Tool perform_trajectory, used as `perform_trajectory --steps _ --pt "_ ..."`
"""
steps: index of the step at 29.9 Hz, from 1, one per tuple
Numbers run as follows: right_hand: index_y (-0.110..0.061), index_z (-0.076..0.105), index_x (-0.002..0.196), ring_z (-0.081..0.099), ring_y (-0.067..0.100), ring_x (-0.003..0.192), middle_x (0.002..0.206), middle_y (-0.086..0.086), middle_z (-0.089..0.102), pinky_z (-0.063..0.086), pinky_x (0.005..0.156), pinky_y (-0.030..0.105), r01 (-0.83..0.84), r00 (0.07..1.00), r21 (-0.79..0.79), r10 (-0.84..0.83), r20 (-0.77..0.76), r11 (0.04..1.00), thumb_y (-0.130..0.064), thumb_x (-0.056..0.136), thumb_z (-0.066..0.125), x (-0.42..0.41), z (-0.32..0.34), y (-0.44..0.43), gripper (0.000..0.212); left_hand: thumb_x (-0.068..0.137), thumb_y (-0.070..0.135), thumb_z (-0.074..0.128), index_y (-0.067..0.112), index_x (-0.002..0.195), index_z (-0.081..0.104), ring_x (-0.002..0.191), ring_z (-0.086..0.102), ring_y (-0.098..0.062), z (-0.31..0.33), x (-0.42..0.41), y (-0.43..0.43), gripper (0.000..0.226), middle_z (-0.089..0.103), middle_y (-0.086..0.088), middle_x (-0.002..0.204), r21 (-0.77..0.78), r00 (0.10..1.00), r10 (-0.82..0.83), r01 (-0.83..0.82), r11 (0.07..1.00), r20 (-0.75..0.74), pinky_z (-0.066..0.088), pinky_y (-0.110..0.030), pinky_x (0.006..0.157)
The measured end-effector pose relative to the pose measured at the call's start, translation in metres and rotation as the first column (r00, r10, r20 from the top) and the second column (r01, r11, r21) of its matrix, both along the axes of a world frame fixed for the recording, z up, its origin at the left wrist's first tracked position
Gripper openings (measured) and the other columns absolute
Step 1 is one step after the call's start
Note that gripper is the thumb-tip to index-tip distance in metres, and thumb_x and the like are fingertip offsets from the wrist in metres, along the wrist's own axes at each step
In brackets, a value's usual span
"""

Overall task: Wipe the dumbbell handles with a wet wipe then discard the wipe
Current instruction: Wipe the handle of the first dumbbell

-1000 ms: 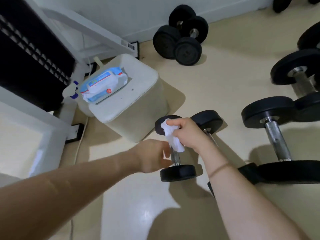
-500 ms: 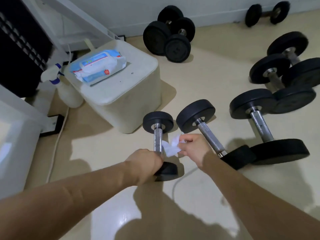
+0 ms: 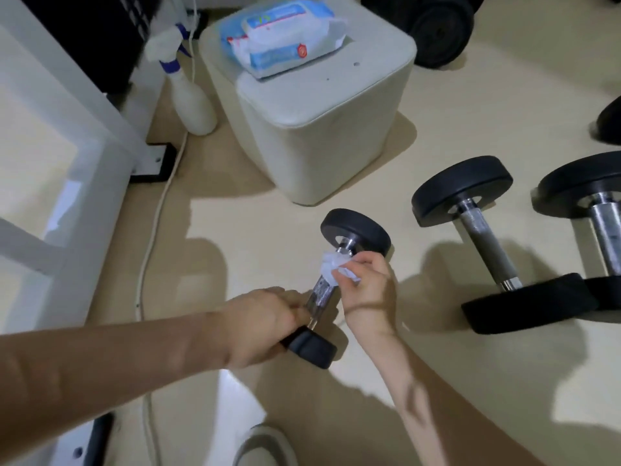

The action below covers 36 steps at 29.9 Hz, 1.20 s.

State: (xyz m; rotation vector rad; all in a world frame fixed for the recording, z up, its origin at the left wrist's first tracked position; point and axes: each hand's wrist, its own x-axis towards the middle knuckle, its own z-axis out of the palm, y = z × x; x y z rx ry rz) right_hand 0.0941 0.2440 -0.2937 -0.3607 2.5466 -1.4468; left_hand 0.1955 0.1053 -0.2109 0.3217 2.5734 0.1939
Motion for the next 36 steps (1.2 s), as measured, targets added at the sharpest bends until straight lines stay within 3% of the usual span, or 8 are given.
perform_trajectory --steps 5,8,14,19,23,27,32,36 --pt "-0.007 0.065 0.064 0.044 0.006 0.065 0.076 -0.003 0.052 0.029 0.057 0.015 -0.017 0.998 0.094 0.022 -0.056 0.995 -0.007 0.075 0.059 0.015 0.000 -0.006 0.013 0.084 0.026 0.057 0.033 0.129 0.046 0.096 0.058 -0.015 0.011 0.029 -0.028 0.046 0.052 0.006 0.114 0.201 0.977 0.160 -0.130 0.971 -0.141 0.040 -0.018 0.082" --pt "-0.001 0.067 0.068 0.051 0.003 0.069 0.071 -0.013 0.056 0.034 0.060 0.007 -0.315 0.949 0.080 0.312 0.051 0.946 0.006 0.075 0.061 0.038 0.008 -0.003 0.012 0.088 0.044 0.050 0.041 0.135 0.028 0.101 0.055 -0.011 0.003 0.047 -0.037 0.052 0.046 0.012 0.119 0.264 0.960 0.275 -0.250 0.932 -0.061 0.046 -0.027 0.087" --pt "0.005 0.066 0.072 0.050 -0.010 0.069 0.081 -0.001 0.052 0.035 0.064 0.004 -0.176 0.983 0.059 0.173 0.059 0.983 0.005 0.084 0.056 -0.014 0.014 -0.017 0.016 0.067 0.077 0.046 0.036 0.092 0.042 0.077 0.048 -0.011 -0.035 0.041 -0.009 0.048 0.044 0.009 0.090 0.411 0.765 0.635 -0.548 0.729 -0.107 0.041 -0.022 0.064" --pt "-0.008 0.064 0.073 0.056 0.001 0.072 0.076 -0.002 0.062 0.046 0.072 0.021 -0.425 0.905 0.151 0.416 0.090 0.893 0.007 0.081 0.050 0.021 0.012 0.001 0.023 0.058 0.073 0.062 0.039 0.089 0.043 0.080 0.048 -0.009 -0.042 0.044 0.001 0.049 0.047 0.011 0.086 0.535 0.630 0.772 -0.625 0.569 -0.087 0.042 -0.022 0.066" --pt "-0.010 0.071 0.080 0.056 0.013 0.072 0.085 0.001 0.063 0.036 0.067 0.011 -0.155 0.977 0.242 0.184 -0.103 0.958 -0.005 0.084 0.053 -0.009 0.019 -0.007 0.019 0.059 0.069 0.066 0.038 0.088 0.045 0.081 0.044 -0.012 -0.046 0.044 0.013 0.047 0.043 0.015 0.084 0.536 0.641 0.751 -0.583 0.610 -0.159 0.040 -0.019 0.069" --pt "-0.004 0.069 0.074 0.049 0.002 0.070 0.082 0.004 0.064 0.033 0.069 0.002 -0.366 0.928 0.243 0.373 0.018 0.898 -0.002 0.086 0.054 0.030 0.010 0.009 0.020 0.061 0.067 0.066 0.038 0.090 0.048 0.080 0.037 -0.010 -0.047 0.041 0.022 0.046 0.039 0.019 0.085 0.529 0.712 0.678 -0.510 0.678 -0.182 0.031 -0.010 0.075" --pt "-0.010 0.068 0.068 0.046 -0.001 0.069 0.075 0.001 0.061 0.033 0.062 0.004 0.027 0.987 0.267 0.016 -0.160 0.963 -0.013 0.083 0.054 -0.008 0.009 0.013 0.020 0.056 0.070 0.065 0.036 0.088 0.048 0.086 0.034 -0.001 -0.049 0.031 0.035 0.050 0.034 0.022 0.083 0.518 0.763 0.625 -0.473 0.713 -0.165 0.030 -0.011 0.067" --pt "-0.019 0.074 0.085 0.052 -0.007 0.078 0.083 -0.012 0.065 0.038 0.071 0.003 -0.296 0.946 0.230 0.317 -0.061 0.927 -0.005 0.081 0.056 0.031 0.013 0.025 0.023 0.056 0.070 0.067 0.036 0.087 0.049 0.085 0.036 0.001 -0.051 0.030 0.038 0.049 0.034 0.025 0.083 0.549 0.763 0.629 -0.465 0.695 -0.150 0.030 -0.007 0.072"
